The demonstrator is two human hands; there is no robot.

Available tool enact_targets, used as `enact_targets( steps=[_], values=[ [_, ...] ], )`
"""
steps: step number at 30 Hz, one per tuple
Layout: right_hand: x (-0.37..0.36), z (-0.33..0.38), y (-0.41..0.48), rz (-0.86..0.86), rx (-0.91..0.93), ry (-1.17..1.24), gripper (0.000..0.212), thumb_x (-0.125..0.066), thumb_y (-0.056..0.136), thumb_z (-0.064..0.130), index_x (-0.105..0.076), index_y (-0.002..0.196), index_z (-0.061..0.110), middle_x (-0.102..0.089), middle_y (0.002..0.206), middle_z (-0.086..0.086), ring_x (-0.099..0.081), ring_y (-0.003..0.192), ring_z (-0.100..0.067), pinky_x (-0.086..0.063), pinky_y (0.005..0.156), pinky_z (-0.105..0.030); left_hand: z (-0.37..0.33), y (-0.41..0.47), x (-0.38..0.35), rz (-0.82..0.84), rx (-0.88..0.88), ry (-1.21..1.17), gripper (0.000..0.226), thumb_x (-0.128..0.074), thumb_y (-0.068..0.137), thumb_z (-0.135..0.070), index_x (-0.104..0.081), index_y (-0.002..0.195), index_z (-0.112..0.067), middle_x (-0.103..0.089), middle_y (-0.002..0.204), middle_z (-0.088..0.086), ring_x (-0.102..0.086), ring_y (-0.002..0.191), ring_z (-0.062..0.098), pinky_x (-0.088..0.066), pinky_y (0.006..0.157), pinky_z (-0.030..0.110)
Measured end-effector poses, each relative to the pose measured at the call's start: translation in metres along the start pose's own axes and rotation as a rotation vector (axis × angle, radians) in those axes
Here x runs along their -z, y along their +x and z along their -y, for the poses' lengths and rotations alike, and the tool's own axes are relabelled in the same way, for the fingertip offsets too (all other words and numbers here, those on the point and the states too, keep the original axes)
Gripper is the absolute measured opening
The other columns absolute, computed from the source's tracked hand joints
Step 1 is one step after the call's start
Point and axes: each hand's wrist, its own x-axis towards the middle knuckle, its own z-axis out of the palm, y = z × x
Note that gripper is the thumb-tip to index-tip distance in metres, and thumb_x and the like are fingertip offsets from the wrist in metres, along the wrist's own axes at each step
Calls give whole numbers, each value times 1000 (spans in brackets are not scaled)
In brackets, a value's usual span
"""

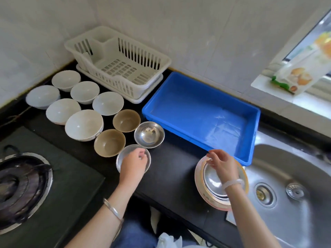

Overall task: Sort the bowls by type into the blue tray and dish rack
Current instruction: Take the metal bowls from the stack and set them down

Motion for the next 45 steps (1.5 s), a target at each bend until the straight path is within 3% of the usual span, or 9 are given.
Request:
enact_targets(
  steps=[3, 6, 9, 14, 17, 24, 29, 39, 45],
  values=[
    [44, -24, -12, -146, -15, -203, 8, -61, 86, 20, -68, 82, 22, -72, 80, -3, -66, 78, -22, -47, 73, -32, -26, -10, -35, 118, -123, 29, 28, -49, 91, -18, -60, 117, -17, -67, 112, 0, -57, 88, 12, -45, 73, 25],
    [72, -46, -23, -256, -68, -254, 8, -62, 84, 16, -70, 85, 16, -70, 83, -4, -58, 75, -18, -36, 68, -26, -50, -25, -73, 194, -255, 112, 28, -58, 89, -26, -60, 116, -21, -67, 112, -4, -58, 89, 7, -45, 77, 21],
    [82, -64, -33, -320, -102, -262, 8, -62, 83, 15, -70, 85, 16, -70, 82, -2, -58, 71, -17, -38, 66, -26, -72, -39, -107, 262, -351, 164, 40, -63, 86, -32, -56, 124, -21, -63, 116, -4, -60, 101, 11, -46, 82, 25],
    [75, -78, -39, -334, -77, -286, 14, -69, 79, 14, -64, 92, 14, -60, 90, -4, -59, 77, -22, -44, 71, -28, -96, -47, -143, 328, -467, 261, 36, -69, 80, -28, -54, 112, -21, -54, 105, 0, -57, 93, 19, -47, 75, 31],
    [68, -79, -38, -329, -90, -251, 25, -73, 76, 15, -55, 91, 20, -54, 90, -2, -54, 75, -17, -38, 67, -24, -100, -47, -153, 319, -489, 350, 40, -70, 80, -25, -49, 113, -21, -52, 108, 3, -56, 94, 23, -52, 78, 40],
    [63, -82, -36, -326, -112, -171, 33, -72, 75, 9, -47, 90, 23, -57, 85, -1, -55, 75, -19, -37, 62, -22, -96, -44, -160, 264, -541, 391, 27, -53, 87, -6, -49, 112, -16, -54, 110, 5, -57, 88, 22, -48, 68, 33],
    [62, -84, -37, -339, -115, -163, 31, -67, 77, 4, -48, 94, 21, -58, 87, -2, -57, 77, -20, -43, 66, -26, -101, -43, -158, 244, -581, 422, 19, -48, 90, -9, -53, 107, -14, -57, 107, 4, -56, 84, 21, -40, 63, 30],
    [63, -84, -38, -322, -119, -149, 26, -65, 81, 7, -49, 97, 20, -60, 92, -7, -60, 82, -24, -50, 70, -30, -103, -40, -151, 208, -685, 594, 5, -42, 94, -13, -45, 97, -10, -50, 77, 1, -46, 62, 18, -24, 45, 26],
    [62, -83, -40, -325, -116, -163, 30, -67, 80, 10, -47, 100, 21, -61, 93, -7, -59, 81, -23, -48, 68, -30, -102, -37, -149, 209, -656, 526, 10, -44, 96, -20, -46, 93, -10, -57, 79, 3, -52, 66, 20, -35, 51, 29]
  ],
)
